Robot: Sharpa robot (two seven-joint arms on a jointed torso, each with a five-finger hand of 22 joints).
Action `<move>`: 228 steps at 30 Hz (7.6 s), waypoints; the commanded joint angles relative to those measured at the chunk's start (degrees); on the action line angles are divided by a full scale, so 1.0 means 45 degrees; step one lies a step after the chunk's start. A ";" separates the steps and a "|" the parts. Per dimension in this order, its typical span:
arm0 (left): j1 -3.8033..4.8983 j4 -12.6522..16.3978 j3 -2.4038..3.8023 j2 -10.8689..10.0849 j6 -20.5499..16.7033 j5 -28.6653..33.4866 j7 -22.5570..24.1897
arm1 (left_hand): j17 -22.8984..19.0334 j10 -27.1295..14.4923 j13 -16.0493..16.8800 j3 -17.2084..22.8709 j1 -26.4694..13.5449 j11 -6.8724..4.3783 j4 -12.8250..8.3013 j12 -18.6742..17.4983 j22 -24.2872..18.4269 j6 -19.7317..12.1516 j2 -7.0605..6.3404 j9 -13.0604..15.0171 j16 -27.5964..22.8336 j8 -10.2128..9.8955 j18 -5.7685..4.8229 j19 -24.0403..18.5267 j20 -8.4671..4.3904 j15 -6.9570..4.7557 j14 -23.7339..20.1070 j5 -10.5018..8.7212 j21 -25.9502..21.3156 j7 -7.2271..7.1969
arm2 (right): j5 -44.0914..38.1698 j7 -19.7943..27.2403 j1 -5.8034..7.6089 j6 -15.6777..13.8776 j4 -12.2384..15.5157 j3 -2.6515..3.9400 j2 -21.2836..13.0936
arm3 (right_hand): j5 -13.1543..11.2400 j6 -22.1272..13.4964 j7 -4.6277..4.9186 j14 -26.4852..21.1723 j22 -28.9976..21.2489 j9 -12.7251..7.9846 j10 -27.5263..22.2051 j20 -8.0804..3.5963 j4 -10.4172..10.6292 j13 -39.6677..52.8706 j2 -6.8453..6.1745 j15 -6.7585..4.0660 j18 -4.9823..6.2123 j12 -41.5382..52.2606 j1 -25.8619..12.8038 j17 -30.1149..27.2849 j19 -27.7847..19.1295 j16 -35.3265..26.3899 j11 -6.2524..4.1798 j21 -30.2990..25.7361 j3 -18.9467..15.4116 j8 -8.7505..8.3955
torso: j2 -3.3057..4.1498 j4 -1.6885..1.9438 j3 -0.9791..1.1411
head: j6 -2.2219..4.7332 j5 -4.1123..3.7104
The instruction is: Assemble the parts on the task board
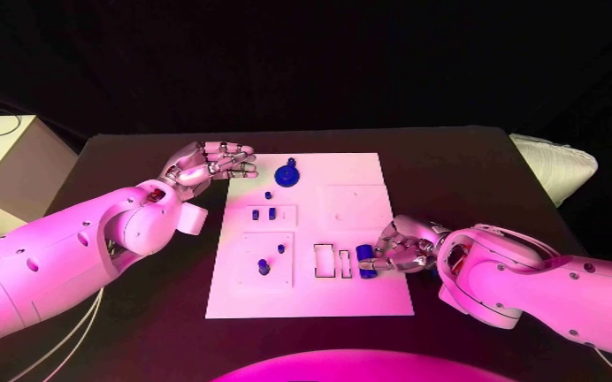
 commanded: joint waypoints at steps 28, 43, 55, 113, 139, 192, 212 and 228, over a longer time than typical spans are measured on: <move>-0.0002 0.0053 0.0007 -0.0024 0.0359 0.0040 0.0120 | 0.0029 0.0001 0.0023 0.0000 -0.0039 0.0034 -0.0028 0.0038 -0.0034 0.0075 0.0030 -0.0019 -0.0119 -0.0062 0.0053 0.0018 0.0098 0.0046 -0.0023 0.0040 -0.0080 -0.0011 | 0.0528 -0.0737 -0.0429 -0.0665 -0.0762 -0.0018 0.0733 | 0.3836 -0.0023 -0.0099 0.1149 0.1512 -0.0175 0.0710 -0.0080 -0.0097 0.2542 0.0086 -0.0123 -0.0218 -0.0274 0.2138 0.2583 0.0609 0.0076 -0.0100 0.0097 0.0774 -0.0160 | -0.0012 -0.0005 -0.0006 | -0.0055 0.0033; -0.0002 0.0050 0.0005 -0.0016 0.0444 0.0032 0.0077 | 0.0039 0.0002 0.0023 0.0021 -0.0011 0.0038 -0.0048 0.0038 -0.0047 0.0082 0.0044 -0.0024 -0.0138 -0.0065 0.0058 0.0027 0.0102 0.0046 -0.0014 0.0048 -0.0101 -0.0006 | 0.0583 -0.0954 -0.0389 0.0241 -0.1024 -0.0027 0.1006 | 0.2999 0.0141 -0.0013 0.1166 0.1386 -0.0339 0.0542 -0.0001 -0.0068 0.2368 -0.0886 -0.0034 -0.0164 -0.0579 0.1445 0.2688 0.0514 0.0105 -0.0010 -0.0212 0.2528 -0.0339 | 0.0002 -0.0001 0.0002 | -0.0067 0.0062; -0.0002 0.0035 0.0005 -0.0013 0.0481 0.0031 0.0041 | 0.0039 0.0002 0.0023 0.0021 -0.0011 0.0038 -0.0048 0.0038 -0.0047 0.0082 0.0044 -0.0024 -0.0138 -0.0065 0.0058 0.0027 0.0102 0.0046 -0.0014 0.0048 -0.0101 -0.0006 | 0.0627 -0.0994 -0.0382 0.0363 -0.1186 -0.0029 0.1140 | 0.2879 0.0172 -0.0016 0.1172 0.1405 -0.0311 0.0530 -0.0008 -0.0047 0.2354 -0.1054 -0.0044 -0.0166 -0.0616 0.1098 0.2716 0.0520 0.0115 -0.0015 -0.0214 0.2649 -0.0302 | 0.0001 -0.0011 0.0006 | -0.0048 0.0084; -0.0002 0.0082 0.0005 -0.0087 0.0502 0.0032 0.0046 | 0.0049 0.0000 0.0022 0.0031 -0.0016 0.0044 -0.0044 0.0037 -0.0059 0.0089 0.0059 -0.0030 -0.0156 -0.0068 0.0060 0.0039 0.0106 0.0049 -0.0002 0.0051 -0.0120 0.0004 | 0.3309 -0.0821 0.0498 -0.0857 -0.0706 -0.0100 0.2401 | 0.2565 0.0309 -0.0102 0.1211 0.1585 -0.0158 0.0607 -0.0057 -0.0054 0.2444 -0.1147 -0.0097 -0.0201 -0.0568 0.0399 0.2879 0.0582 0.0187 -0.0085 -0.0081 0.3427 -0.0089 | 0.0004 -0.0008 -0.0002 | 0.0056 0.0166; -0.0002 0.0119 0.0005 -0.0162 0.0556 0.0035 0.0023 | 0.0076 -0.0002 0.0021 0.0055 -0.0020 0.0047 -0.0041 0.0036 -0.0090 0.0104 0.0091 -0.0044 -0.0207 -0.0078 0.0064 0.0070 0.0114 0.0052 0.0020 0.0055 -0.0170 0.0004 | 0.3045 -0.0918 0.0443 -0.0768 -0.0699 -0.0109 0.2549 | 0.2346 0.0365 -0.0139 0.1216 0.1628 -0.0093 0.0612 -0.0072 -0.0029 0.2446 -0.1007 -0.0120 -0.0208 -0.0585 -0.0336 0.2897 0.0600 0.0192 -0.0114 -0.0057 0.3229 0.0010 | 0.0007 0.0002 0.0000 | 0.0002 0.0233; -0.0001 0.0091 0.0005 -0.0186 0.0519 0.0046 -0.0026 | 0.0093 -0.0004 0.0020 0.0062 -0.0051 0.0050 -0.0018 0.0035 -0.0112 0.0115 0.0114 -0.0054 -0.0251 -0.0083 0.0064 0.0085 0.0120 0.0057 0.0023 0.0054 -0.0209 0.0007 | 0.2765 -0.0664 0.0444 -0.0591 -0.0355 -0.0103 0.2373 | 0.0341 0.0175 -0.0184 0.1230 0.1731 0.0260 0.0598 -0.0099 0.0026 0.2445 -0.0125 -0.0147 -0.0210 -0.0683 -0.2227 0.2955 0.0622 0.0205 -0.0150 -0.0127 -0.0187 0.0419 | 0.0001 -0.0014 0.0001 | -0.0058 0.0304; -0.0001 0.0066 0.0004 -0.0220 0.0509 0.0054 -0.0045 | 0.0105 -0.0007 0.0020 0.0072 -0.0068 0.0053 0.0003 0.0035 -0.0127 0.0124 0.0145 -0.0060 -0.0279 -0.0087 0.0065 0.0095 0.0124 0.0060 0.0027 0.0057 -0.0236 0.0013 | 0.2778 0.0237 0.0506 -0.0199 0.0236 -0.0084 0.1258 | 0.0162 0.0200 -0.0208 0.1269 0.1890 0.0297 0.0671 -0.0101 0.0003 0.2529 0.0550 -0.0157 -0.0254 -0.0576 -0.2394 0.3111 0.0690 0.0297 -0.0162 0.0076 -0.0443 0.0501 | -0.0002 -0.0020 0.0004 | 0.0010 0.0345; -0.0001 0.0078 0.0004 -0.0225 0.0517 0.0054 -0.0056 | 0.0112 -0.0005 0.0020 0.0083 -0.0063 0.0052 0.0003 0.0036 -0.0134 0.0134 0.0161 -0.0062 -0.0293 -0.0085 0.0066 0.0103 0.0124 0.0059 0.0033 0.0060 -0.0250 0.0014 | 0.2225 0.1697 0.0519 -0.0118 0.0161 -0.0082 0.1102 | -0.1705 0.0548 -0.0379 0.1313 0.2184 0.0111 0.0899 -0.0226 -0.0399 0.2801 -0.0311 -0.0293 -0.0330 -0.0196 0.2655 0.3287 0.0793 0.0406 -0.0324 0.0430 0.1575 0.0573 | 0.0016 -0.0003 -0.0003 | 0.0027 0.0326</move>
